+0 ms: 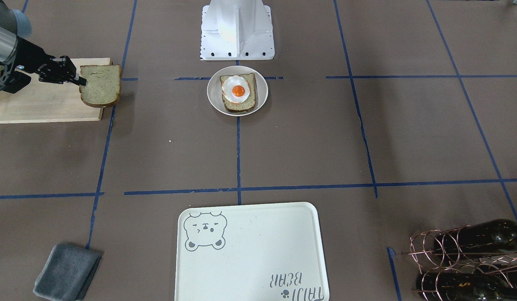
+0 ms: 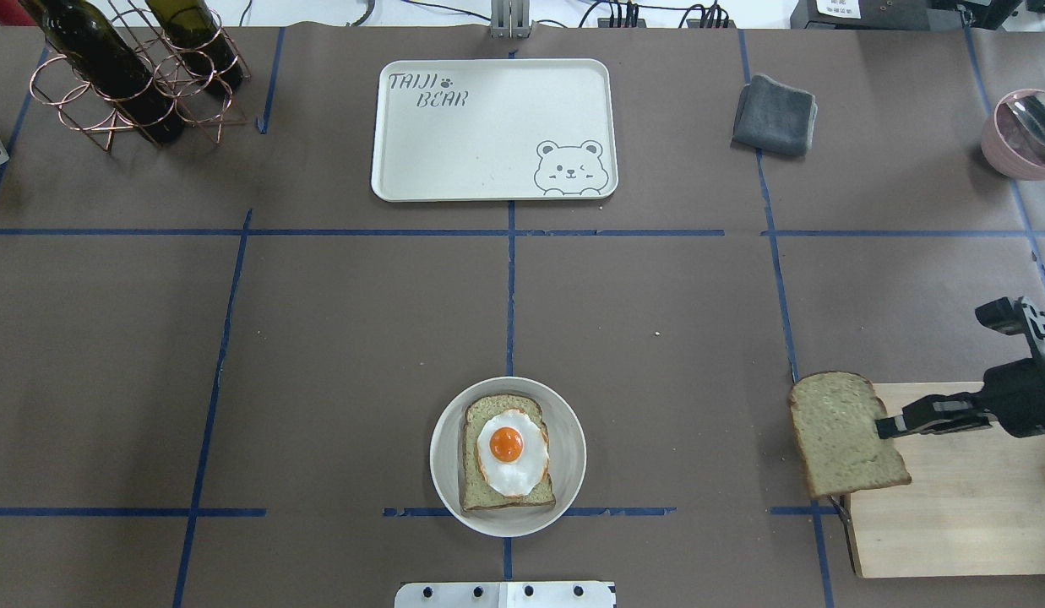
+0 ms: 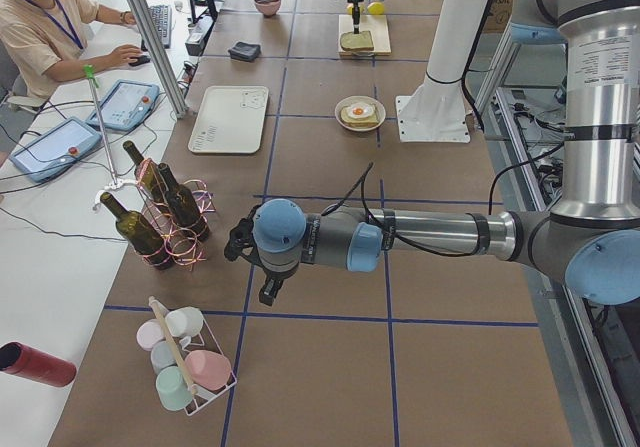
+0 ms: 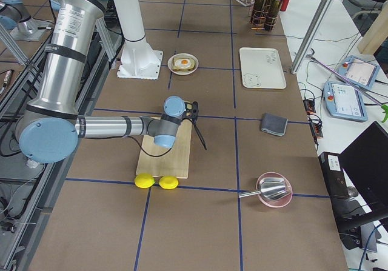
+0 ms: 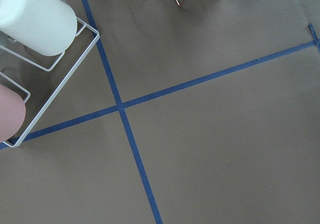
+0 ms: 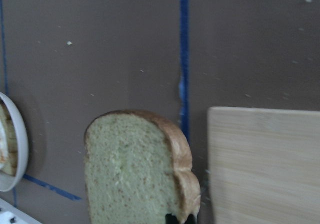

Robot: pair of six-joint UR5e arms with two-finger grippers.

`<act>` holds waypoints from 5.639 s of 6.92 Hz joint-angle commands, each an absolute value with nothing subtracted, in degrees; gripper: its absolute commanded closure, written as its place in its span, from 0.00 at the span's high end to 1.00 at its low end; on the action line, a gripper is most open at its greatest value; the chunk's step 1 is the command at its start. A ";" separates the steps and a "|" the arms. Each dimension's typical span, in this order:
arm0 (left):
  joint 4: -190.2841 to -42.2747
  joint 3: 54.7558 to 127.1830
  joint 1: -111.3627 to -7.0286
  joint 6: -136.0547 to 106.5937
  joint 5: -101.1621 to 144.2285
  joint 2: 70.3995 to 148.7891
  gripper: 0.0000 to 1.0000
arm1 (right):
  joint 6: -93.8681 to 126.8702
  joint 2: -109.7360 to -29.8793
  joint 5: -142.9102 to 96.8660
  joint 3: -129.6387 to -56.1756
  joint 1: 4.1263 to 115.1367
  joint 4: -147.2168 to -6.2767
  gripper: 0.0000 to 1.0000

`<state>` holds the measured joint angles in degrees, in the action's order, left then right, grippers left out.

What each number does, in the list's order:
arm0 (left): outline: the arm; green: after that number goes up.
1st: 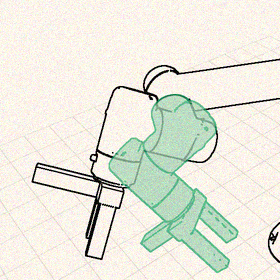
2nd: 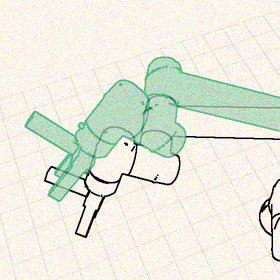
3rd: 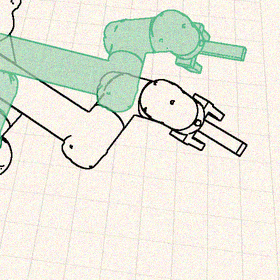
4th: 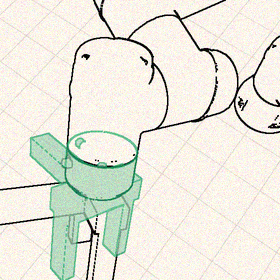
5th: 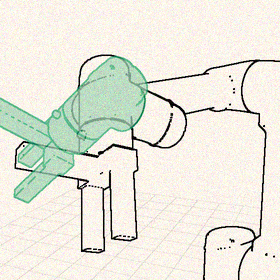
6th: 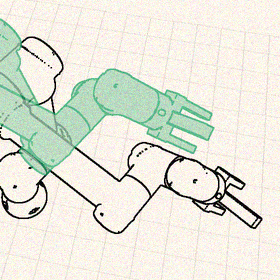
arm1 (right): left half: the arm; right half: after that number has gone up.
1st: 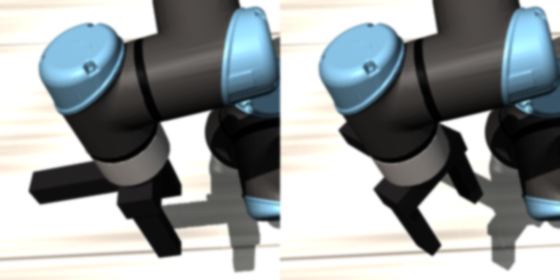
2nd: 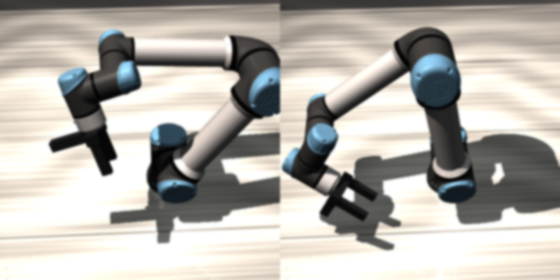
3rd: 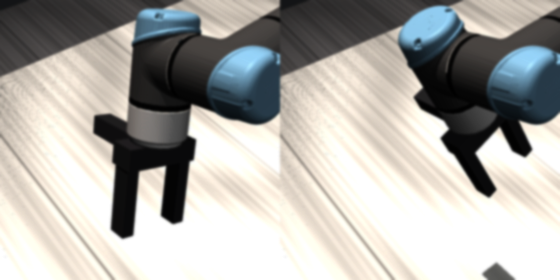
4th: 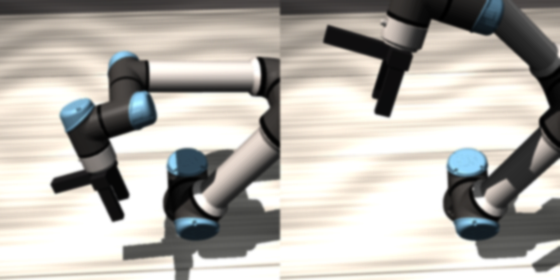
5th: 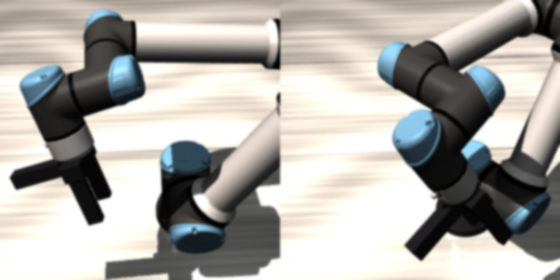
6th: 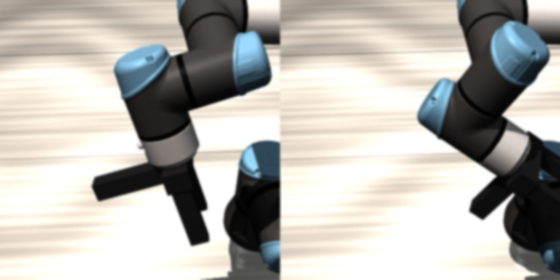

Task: Make sandwich and place on tray
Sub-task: 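Lift the bread slice and carry it over the egg plate, then lower the bread slice onto the egg and open the right gripper, then withdraw the right gripper from the plate while the left arm reaches toward it, then grasp the white plate's rim with the left gripper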

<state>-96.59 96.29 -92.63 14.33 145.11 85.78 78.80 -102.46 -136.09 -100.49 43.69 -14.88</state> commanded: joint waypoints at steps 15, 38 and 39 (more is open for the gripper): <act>-96.59 96.86 -92.64 14.24 145.11 86.40 1.00 | 93.43 -69.44 -109.70 -103.27 17.85 -49.31 0.19; -109.77 106.71 -17.41 -90.44 103.27 113.38 0.49 | 90.53 -81.91 -116.19 -107.05 42.28 -49.13 1.00; -109.95 105.66 -17.14 -90.35 103.36 113.38 0.49 | 90.53 -82.00 -116.28 -107.05 42.36 -49.13 1.00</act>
